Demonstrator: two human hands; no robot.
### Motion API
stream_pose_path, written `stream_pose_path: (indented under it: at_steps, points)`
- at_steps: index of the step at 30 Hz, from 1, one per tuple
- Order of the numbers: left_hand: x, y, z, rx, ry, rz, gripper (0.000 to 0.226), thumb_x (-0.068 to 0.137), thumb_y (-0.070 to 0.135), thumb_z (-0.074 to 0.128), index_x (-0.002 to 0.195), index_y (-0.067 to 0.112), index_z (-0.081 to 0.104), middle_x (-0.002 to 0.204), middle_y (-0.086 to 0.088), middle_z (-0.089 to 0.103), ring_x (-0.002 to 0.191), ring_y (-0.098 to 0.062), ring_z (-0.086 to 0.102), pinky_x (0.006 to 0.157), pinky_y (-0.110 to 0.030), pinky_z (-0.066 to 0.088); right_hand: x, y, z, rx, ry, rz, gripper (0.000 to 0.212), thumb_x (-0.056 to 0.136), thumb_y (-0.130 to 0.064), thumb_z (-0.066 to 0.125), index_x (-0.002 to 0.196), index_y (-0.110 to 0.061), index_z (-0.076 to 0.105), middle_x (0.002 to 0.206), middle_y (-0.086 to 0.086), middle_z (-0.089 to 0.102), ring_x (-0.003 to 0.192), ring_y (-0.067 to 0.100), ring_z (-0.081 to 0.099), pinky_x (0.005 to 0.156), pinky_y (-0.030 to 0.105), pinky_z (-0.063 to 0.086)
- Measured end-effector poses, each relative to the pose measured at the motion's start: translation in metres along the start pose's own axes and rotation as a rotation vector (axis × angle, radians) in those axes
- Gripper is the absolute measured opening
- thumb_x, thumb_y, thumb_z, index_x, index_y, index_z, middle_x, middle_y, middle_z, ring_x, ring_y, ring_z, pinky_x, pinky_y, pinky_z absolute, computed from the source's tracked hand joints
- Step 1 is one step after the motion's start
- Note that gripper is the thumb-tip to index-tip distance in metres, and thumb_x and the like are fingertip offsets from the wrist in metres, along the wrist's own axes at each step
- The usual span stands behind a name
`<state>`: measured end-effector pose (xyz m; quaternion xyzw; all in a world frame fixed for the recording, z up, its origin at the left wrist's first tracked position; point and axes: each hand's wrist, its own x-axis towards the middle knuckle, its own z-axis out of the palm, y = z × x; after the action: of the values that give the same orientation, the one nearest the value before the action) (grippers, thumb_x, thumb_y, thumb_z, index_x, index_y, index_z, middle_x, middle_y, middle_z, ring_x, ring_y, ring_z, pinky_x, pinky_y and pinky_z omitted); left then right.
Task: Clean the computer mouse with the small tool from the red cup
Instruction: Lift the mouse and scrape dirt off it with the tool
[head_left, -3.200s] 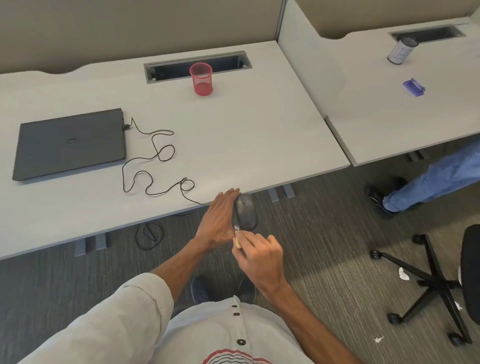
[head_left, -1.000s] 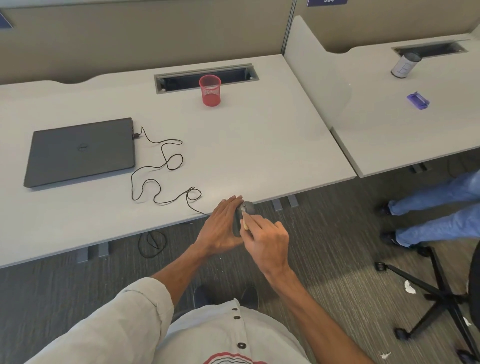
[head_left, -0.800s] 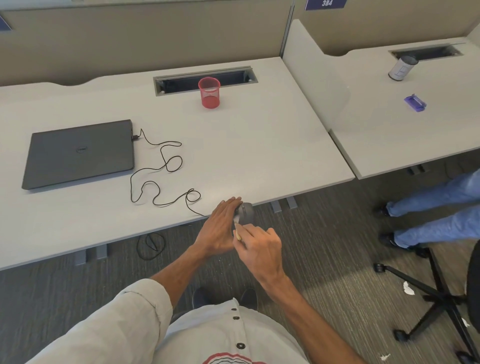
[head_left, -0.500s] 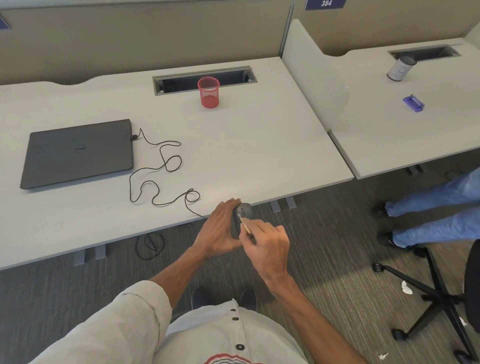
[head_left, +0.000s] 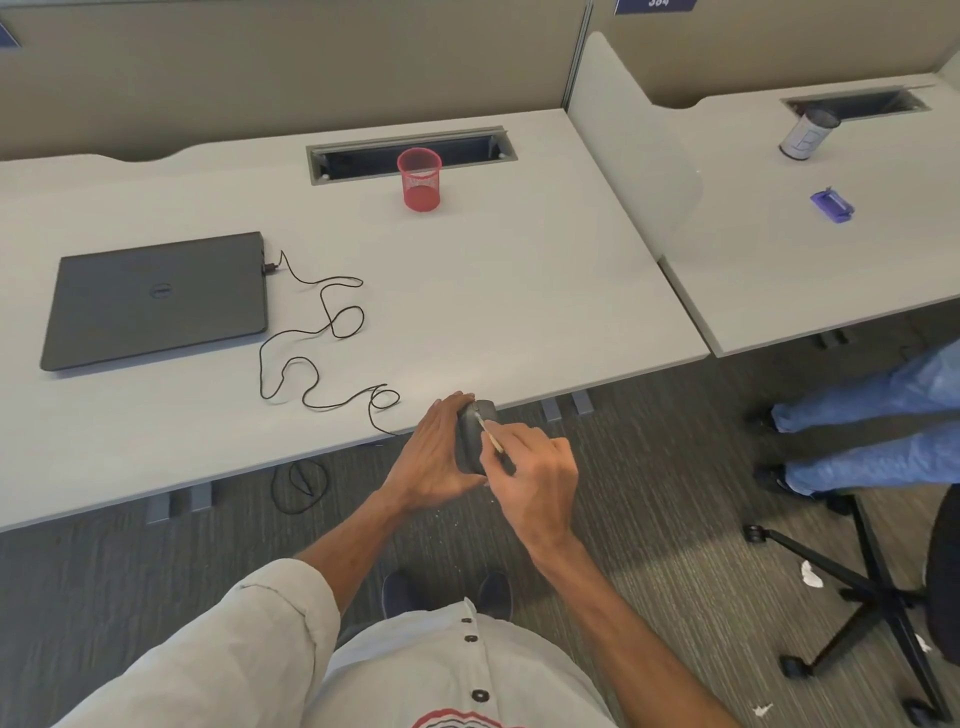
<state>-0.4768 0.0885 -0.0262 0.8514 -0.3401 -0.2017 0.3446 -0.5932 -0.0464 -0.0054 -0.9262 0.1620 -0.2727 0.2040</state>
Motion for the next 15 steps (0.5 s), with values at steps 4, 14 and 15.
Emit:
stream_pose_path:
  at_steps: [4,14,15]
  points:
    - [0.0013,0.0030,-0.0035,0.018,-0.008,0.026,0.105,0.082,0.038,0.090,0.164,0.009,0.031,0.166,-0.005,0.043,0.158,-0.021,0.041,0.137,-0.049,0.029,0.0073,-0.0022,0.0054,-0.139,-0.040,-0.149,0.027,0.106,-0.036,0.064,0.114,-0.020,0.084,0.103,-0.006,0.084,0.081,0.013,0.074,0.070,0.033,0.046]
    - [0.0036,0.0031,-0.0077,0.035,-0.009,0.038,0.097,0.085,0.033,0.089,0.161,0.005,0.035,0.161,-0.009,0.046,0.150,-0.026,0.047,0.131,-0.049,0.037,0.0006,-0.0047,0.0074,-0.111,-0.060,-0.220,0.023,0.104,-0.034,0.070,0.111,-0.019,0.086,0.100,-0.006,0.084,0.077,0.011,0.076,0.066,0.034,0.047]
    - [0.0043,0.0035,-0.0079,0.039,-0.007,0.038,0.097,0.084,0.033,0.088,0.161,0.005,0.035,0.159,-0.009,0.048,0.147,-0.026,0.050,0.129,-0.050,0.039,0.0030,-0.0040,0.0065,-0.110,-0.043,-0.202,0.024,0.105,-0.034,0.069,0.112,-0.019,0.086,0.100,-0.007,0.084,0.077,0.011,0.076,0.066,0.034,0.047]
